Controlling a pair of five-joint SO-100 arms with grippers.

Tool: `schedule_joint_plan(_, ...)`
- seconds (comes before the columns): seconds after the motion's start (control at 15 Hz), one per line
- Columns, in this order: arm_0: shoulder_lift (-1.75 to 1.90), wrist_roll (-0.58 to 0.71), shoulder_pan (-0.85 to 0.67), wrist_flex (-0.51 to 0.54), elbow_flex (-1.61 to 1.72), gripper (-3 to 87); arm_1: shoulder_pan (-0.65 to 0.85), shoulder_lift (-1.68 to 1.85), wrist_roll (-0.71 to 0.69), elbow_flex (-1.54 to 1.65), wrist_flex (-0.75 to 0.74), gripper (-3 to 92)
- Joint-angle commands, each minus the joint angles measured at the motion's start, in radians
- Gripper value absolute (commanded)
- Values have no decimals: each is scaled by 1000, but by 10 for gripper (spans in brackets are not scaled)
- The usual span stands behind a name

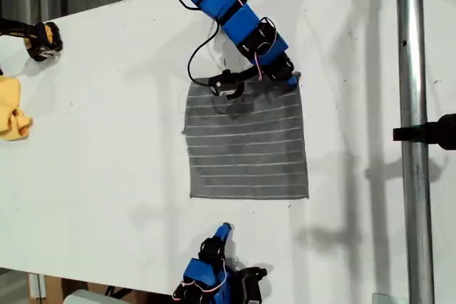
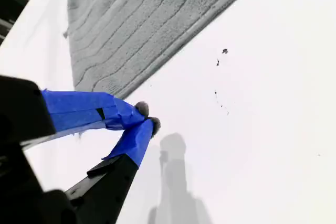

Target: Grasp corners of a towel and fold twice.

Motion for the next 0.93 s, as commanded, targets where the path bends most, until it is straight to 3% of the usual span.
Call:
schedule_joint_plan(0.0,3,-18,14,8,-5,-15,-5,-8,-8,-3,-21,-2)
schedule_joint_plan(0.2,3,-57,14,2,-9,-15,-6,40,-18,-2,23,-2)
schedule_joint_plan(0.33,-15,-184,87,2,-137,-15,-5,37,-23,0,21,-2)
schedule_joint_plan(0.47,-459,-308,183,-17,-443,-16,11,31,-48,0,5,-2)
schedule_joint_plan(0.6,-1063,-278,249,-46,-897,-16,31,35,-83,0,-5,-2)
schedule_joint_plan(0.87,-1713,-176,347,-176,-1393,-15,31,44,-89,-6,-2,-2)
